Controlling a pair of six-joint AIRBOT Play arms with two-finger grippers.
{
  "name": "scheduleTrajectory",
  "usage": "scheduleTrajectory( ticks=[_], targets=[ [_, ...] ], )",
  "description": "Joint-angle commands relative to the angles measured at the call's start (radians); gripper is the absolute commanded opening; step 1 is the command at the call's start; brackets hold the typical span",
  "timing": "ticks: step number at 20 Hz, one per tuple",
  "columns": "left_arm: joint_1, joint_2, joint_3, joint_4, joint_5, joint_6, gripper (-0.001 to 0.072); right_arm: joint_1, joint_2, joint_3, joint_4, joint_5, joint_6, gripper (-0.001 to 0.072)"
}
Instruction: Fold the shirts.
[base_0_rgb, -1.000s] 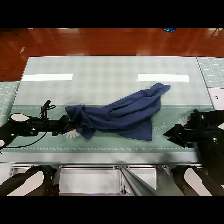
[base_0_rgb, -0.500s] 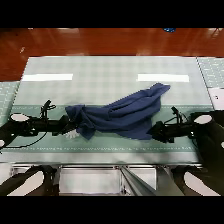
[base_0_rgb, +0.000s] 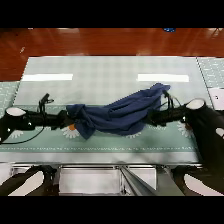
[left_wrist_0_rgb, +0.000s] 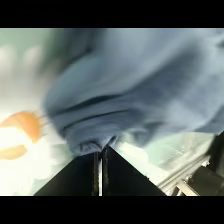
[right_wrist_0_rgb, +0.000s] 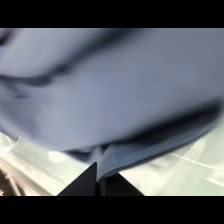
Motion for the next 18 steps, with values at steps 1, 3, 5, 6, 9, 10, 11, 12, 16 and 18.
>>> scheduleTrajectory(
  ticks=[1, 3, 5, 6, 9, 10, 11, 12, 16, 18],
  targets=[
    [0.0, 0.057, 0.22, -0.003, -0.086, -0.009, 0.0018, -0.033, 0.079, 0.259, -0.067, 0.093, 0.039, 0.0027],
    [0.0, 0.101, 0.445, -0.003, -0.084, -0.055, 0.0018, -0.093, 0.13, 0.533, -0.122, 0.118, 0.083, 0.0026],
    [0.0, 0.118, 0.695, -0.003, -0.084, -0.086, 0.0018, -0.153, 0.151, 0.846, -0.178, 0.127, 0.122, 0.0027],
    [0.0, 0.118, 0.832, -0.002, -0.084, -0.101, 0.0018, -0.179, 0.151, 1.008, -0.195, 0.142, 0.135, 0.0027],
    [0.038, 0.119, 1.183, -0.002, -0.084, -0.152, 0.0018, -0.221, 0.152, 1.387, -0.231, 0.197, 0.141, 0.0027],
    [0.059, 0.124, 1.272, -0.002, -0.084, -0.165, 0.0018, -0.221, 0.158, 1.479, -0.244, 0.214, 0.141, 0.0027],
    [0.082, 0.132, 1.347, -0.002, -0.085, -0.171, 0.0018, -0.221, 0.182, 1.521, -0.246, 0.206, 0.14, 0.0027],
    [0.107, 0.148, 1.411, 0.001, -0.085, -0.174, 0.0018, -0.221, 0.219, 1.522, -0.254, 0.191, 0.132, 0.0027],
    [0.213, 0.277, 1.497, 0.072, -0.093, -0.185, 0.0018, -0.221, 0.356, 1.522, -0.381, 0.194, 0.124, 0.0027],
    [0.214, 0.358, 1.497, 0.217, -0.095, -0.214, 0.0018, -0.221, 0.413, 1.522, -0.458, 0.204, 0.133, 0.0027]
  ],
)
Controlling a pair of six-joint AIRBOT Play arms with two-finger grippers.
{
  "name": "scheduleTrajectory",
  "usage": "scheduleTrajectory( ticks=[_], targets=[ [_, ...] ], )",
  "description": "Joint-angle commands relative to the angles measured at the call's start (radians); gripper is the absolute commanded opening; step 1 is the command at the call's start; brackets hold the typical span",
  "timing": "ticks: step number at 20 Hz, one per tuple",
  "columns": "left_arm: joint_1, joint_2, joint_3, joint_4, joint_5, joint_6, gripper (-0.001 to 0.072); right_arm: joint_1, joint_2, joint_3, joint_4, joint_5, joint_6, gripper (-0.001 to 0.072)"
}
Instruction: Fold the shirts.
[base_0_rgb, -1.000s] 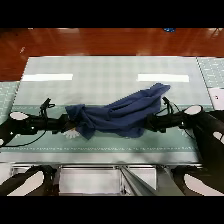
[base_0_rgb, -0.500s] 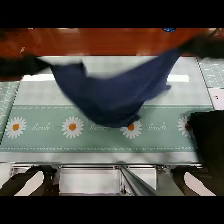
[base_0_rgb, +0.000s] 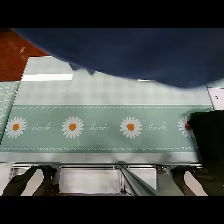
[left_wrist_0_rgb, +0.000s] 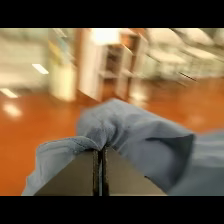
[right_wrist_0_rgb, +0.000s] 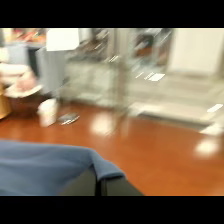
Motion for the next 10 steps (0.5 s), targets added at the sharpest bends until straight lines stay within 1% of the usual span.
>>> scheduleTrajectory(
  ticks=[1, 4, 7, 8, 10],
  targets=[
    [0.021, 0.126, 0.051, 0.199, -0.002, -0.046, 0.0018, -0.002, 0.1, 0.027, -0.136, 0.023, 0.016, 0.0027],
    [-0.081, 0.213, 0.05, 0.371, -0.026, -0.085, 0.0018, -0.002, 0.141, 0.027, -0.151, 0.111, 0.032, 0.0027],
    [-0.157, 0.249, 0.019, 0.538, -0.099, -0.148, 0.0018, -0.002, 0.151, -0.006, -0.15, 0.179, 0.041, 0.0027],
    [-0.159, 0.248, -0.011, 0.551, -0.115, -0.156, 0.0018, -0.002, 0.151, -0.039, -0.147, 0.192, 0.041, 0.0027],
    [-0.158, 0.244, -0.105, 0.529, -0.111, -0.172, 0.0018, -0.002, 0.151, -0.144, -0.132, 0.214, 0.042, 0.0027]
  ],
)
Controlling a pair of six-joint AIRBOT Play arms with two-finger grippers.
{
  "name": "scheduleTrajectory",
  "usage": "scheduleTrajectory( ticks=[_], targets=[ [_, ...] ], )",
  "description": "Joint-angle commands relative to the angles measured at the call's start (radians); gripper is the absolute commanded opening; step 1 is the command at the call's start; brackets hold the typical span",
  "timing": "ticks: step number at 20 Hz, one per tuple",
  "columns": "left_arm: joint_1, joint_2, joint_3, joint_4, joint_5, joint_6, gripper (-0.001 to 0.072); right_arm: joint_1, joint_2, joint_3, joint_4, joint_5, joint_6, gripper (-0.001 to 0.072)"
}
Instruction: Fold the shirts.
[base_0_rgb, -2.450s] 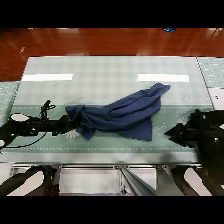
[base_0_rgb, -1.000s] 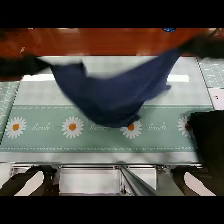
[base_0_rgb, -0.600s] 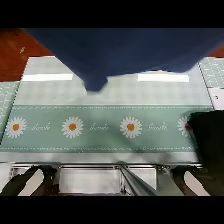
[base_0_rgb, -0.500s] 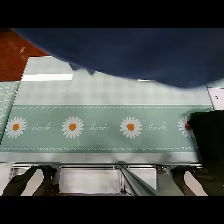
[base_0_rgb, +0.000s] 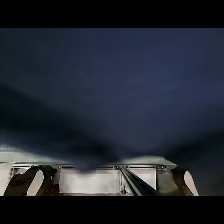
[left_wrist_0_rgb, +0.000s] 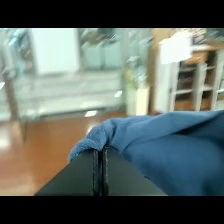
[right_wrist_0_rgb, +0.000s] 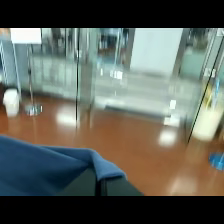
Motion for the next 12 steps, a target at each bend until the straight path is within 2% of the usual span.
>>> scheduleTrajectory(
  ticks=[1, 4, 7, 10, 12],
  targets=[
    [-0.023, 0.012, -0.149, 0.057, -0.03, -0.044, 0.0018, 0.0, 0.01, -0.156, 0.03, 0.06, 0.005, 0.0027],
    [-0.023, -0.011, -0.386, -0.085, -0.012, -0.033, 0.0018, 0.0, 0.008, -0.382, 0.098, 0.024, -0.023, 0.0027],
    [-0.039, -0.08, -0.636, -0.255, 0.092, 0.064, 0.0018, 0.0, -0.01, -0.643, 0.121, -0.1, -0.05, 0.0027],
    [-0.108, -0.227, -0.809, -0.276, 0.288, 0.106, 0.0018, 0.038, -0.138, -0.822, 0.163, -0.215, -0.105, 0.0027],
    [-0.154, -0.372, -0.826, -0.277, 0.433, 0.13, 0.0018, 0.097, -0.295, -0.835, 0.14, -0.271, -0.151, 0.0027]
  ],
)
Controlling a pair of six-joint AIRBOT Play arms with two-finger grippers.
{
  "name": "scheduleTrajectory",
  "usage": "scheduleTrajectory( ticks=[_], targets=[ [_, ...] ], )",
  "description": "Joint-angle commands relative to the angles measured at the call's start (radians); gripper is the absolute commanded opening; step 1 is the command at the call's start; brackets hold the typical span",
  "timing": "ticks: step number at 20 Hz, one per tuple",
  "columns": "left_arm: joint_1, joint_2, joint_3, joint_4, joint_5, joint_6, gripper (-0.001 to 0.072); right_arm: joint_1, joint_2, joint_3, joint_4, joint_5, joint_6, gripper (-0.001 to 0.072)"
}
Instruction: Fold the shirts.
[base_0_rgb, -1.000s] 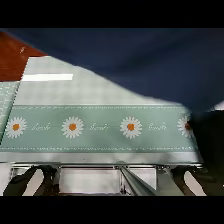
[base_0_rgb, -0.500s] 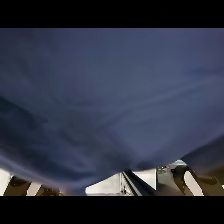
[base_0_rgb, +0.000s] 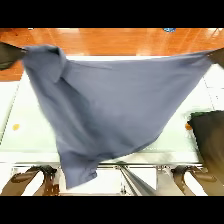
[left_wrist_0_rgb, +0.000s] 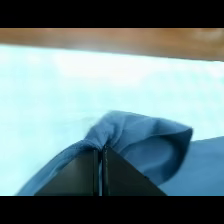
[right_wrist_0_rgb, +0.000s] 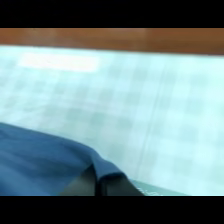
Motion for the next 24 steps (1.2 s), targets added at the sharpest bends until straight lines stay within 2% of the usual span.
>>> scheduleTrajectory(
  ticks=[1, 3, 8, 12, 13, 14, 15, 16, 18, 21, 22, 24],
  targets=[
    [-0.071, -0.229, -0.084, -0.047, 0.274, 0.048, 0.0018, 0.067, -0.234, -0.089, 0.013, -0.148, -0.067, 0.0027],
    [-0.079, -0.381, -0.018, -0.048, 0.367, 0.047, 0.0018, 0.079, -0.411, -0.024, 0.037, -0.246, -0.067, 0.0027],
    [-0.08, -0.673, 0.188, -0.079, 0.357, 0.04, 0.0018, 0.077, -0.797, 0.255, 0.133, -0.332, -0.059, 0.0027],
    [-0.09, -0.76, 0.215, -0.133, 0.355, 0.04, 0.0019, 0.077, -0.944, 0.319, 0.323, -0.396, -0.053, 0.0028],
    [-0.097, -0.769, 0.215, -0.133, 0.347, 0.04, 0.0019, 0.077, -0.96, 0.319, 0.353, -0.399, -0.053, 0.0056],
    [-0.098, -0.771, 0.215, -0.135, 0.336, 0.04, 0.0047, 0.077, -0.97, 0.319, 0.359, -0.38, -0.053, 0.0258],
    [-0.099, -0.771, 0.215, -0.135, 0.315, 0.04, 0.0269, 0.077, -0.976, 0.319, 0.343, -0.352, -0.071, 0.0416],
    [-0.089, -0.77, 0.22, -0.13, 0.284, 0.037, 0.0499, 0.069, -0.975, 0.32, 0.307, -0.316, -0.066, 0.0418],
    [-0.025, -0.77, 0.265, -0.087, 0.096, 0.035, 0.0509, 0.01, -0.948, 0.322, 0.277, -0.227, -0.029, 0.0417],
    [0.151, -0.732, 0.3, 0.023, -0.214, -0.039, 0.0509, -0.174, -0.855, 0.322, 0.253, -0.02, 0.015, 0.0416],
    [0.219, -0.702, 0.279, 0.035, -0.279, -0.039, 0.0509, -0.229, -0.817, 0.314, 0.201, 0.047, 0.018, 0.0416],
    [0.345, -0.607, 0.158, 0.045, -0.307, -0.038, 0.0509, -0.313, -0.71, 0.226, 0.01, 0.137, 0.018, 0.0416]
  ],
)
